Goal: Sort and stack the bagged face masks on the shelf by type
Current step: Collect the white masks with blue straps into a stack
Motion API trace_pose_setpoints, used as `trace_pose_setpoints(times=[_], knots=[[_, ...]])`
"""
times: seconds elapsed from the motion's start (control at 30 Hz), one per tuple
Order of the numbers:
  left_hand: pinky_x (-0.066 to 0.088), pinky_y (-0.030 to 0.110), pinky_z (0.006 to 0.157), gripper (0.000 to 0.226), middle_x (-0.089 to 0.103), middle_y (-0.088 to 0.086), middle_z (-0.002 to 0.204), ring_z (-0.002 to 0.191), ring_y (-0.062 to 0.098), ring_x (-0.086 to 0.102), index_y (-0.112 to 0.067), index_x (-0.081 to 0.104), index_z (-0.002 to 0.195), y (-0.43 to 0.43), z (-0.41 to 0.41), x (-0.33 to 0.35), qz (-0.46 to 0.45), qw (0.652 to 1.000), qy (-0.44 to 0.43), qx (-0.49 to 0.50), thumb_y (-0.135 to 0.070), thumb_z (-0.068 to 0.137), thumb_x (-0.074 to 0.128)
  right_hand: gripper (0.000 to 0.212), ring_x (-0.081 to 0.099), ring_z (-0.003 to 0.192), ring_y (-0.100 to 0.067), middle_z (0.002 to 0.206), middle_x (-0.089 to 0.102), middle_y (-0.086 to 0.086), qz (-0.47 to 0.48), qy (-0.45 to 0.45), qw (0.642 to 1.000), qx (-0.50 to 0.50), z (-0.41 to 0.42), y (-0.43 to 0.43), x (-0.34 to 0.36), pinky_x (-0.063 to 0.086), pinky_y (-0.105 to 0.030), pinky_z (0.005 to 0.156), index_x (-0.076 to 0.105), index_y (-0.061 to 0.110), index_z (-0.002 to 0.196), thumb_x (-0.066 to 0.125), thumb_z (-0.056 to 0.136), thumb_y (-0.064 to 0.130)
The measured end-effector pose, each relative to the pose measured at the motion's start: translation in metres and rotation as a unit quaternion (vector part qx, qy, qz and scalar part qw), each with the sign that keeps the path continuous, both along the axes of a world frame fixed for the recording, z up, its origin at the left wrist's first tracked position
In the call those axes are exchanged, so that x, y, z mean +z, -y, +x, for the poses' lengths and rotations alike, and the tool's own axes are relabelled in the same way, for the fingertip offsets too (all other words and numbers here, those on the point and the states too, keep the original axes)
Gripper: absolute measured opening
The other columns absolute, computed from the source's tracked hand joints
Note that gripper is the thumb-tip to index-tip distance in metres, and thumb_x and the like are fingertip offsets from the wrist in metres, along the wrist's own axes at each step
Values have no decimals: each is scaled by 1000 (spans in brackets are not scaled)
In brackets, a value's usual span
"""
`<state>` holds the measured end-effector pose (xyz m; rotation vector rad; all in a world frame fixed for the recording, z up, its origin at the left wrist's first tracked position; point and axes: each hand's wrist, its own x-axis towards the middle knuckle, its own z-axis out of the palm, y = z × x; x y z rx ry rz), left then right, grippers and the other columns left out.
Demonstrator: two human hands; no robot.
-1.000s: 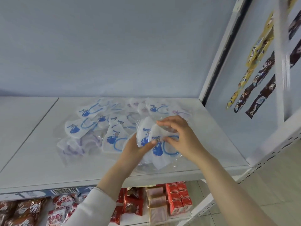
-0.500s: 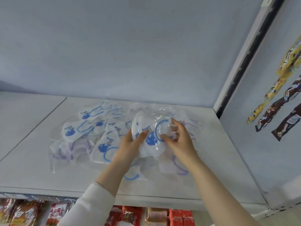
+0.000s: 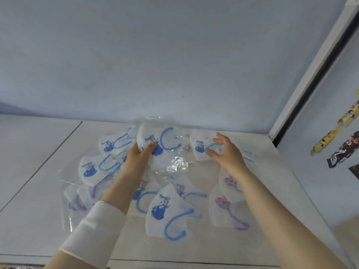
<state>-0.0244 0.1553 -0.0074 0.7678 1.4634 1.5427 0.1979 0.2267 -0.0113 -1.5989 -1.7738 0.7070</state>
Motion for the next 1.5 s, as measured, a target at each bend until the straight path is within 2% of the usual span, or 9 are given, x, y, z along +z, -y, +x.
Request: trace_pose_setpoints(times=[0.13, 0.3, 0.4, 0.6, 0.77, 0.97, 1.17, 1.37, 1.5], knots=[[49, 30, 65, 12, 65, 2, 78, 71, 20, 60, -11, 61, 102, -20, -14, 1, -9, 999, -17, -37, -16, 92, 56, 94, 22, 143, -27, 155, 17, -15, -72, 235, 968, 53, -5, -19, -3, 25, -35, 111, 21, 22, 148, 72, 73, 49], [52, 33, 72, 21, 67, 8, 88, 78, 24, 63, -9, 61, 110, -30, -21, -2, -14, 998, -10, -53, -17, 92, 56, 79, 38, 135, -24, 140, 47, -6, -2, 199, 980, 29, -7, -17, -9, 30, -33, 108, 44, 17, 137, 77, 70, 43], [51, 31, 67, 20, 66, 6, 85, 74, 20, 62, -10, 59, 110, -33, -23, -3, -23, 999, -4, -43, -18, 92, 56, 70, 36, 135, -25, 142, 45, -9, 34, 129, 991, 11, -6, -15, -6, 28, -30, 107, 50, 18, 133, 78, 71, 36], [52, 28, 64, 12, 67, 2, 86, 72, 15, 64, -17, 60, 101, -22, -10, 7, -14, 997, -4, -74, -24, 92, 57, 70, 32, 135, -21, 126, 53, 4, 177, 21, 979, 96, -18, 7, 15, 19, -5, 103, 57, 10, 125, 82, 63, 30], [54, 35, 83, 11, 71, 2, 95, 91, 19, 68, -23, 64, 99, 3, 17, 16, 66, 983, -63, -160, -25, 88, 63, 83, 27, 135, -23, 141, 44, -1, 243, 113, 946, 182, -46, 35, 13, 24, -31, 110, 53, 10, 130, 64, 63, 57], [55, 33, 78, 6, 70, -1, 88, 84, 19, 67, -23, 64, 92, 29, -7, 2, 21, 998, -56, -26, -19, 87, 64, 89, 10, 145, -15, 154, 17, 3, 125, 110, 974, 153, -36, 84, 1, 9, -19, 111, 25, 14, 146, 70, 75, 42], [51, 19, 62, 10, 69, -6, 82, 72, 7, 66, -20, 65, 98, 57, -28, -2, 26, 999, -24, 18, -20, 87, 64, 117, 0, 141, -4, 152, 26, 10, 42, 206, 944, 256, -46, 149, -23, 9, -25, 118, 32, 21, 143, 33, 49, 90], [54, 28, 67, 6, 69, -9, 75, 67, 7, 65, -27, 66, 85, 92, -70, 1, 34, 999, -22, 0, -22, 88, 64, 83, 24, 139, -6, 143, 32, 18, 14, 173, 970, 168, -54, 167, -14, 20, -24, 113, 35, 32, 139, 75, 68, 46], [52, 36, 77, 6, 69, -1, 83, 74, 15, 64, -20, 66, 92, 110, -103, -5, 41, 999, 1, -12, -19, 87, 64, 94, 23, 142, -10, 153, 24, 8, -8, 167, 977, 132, -57, 174, -25, 26, -28, 114, 26, 28, 145, 75, 67, 48]])
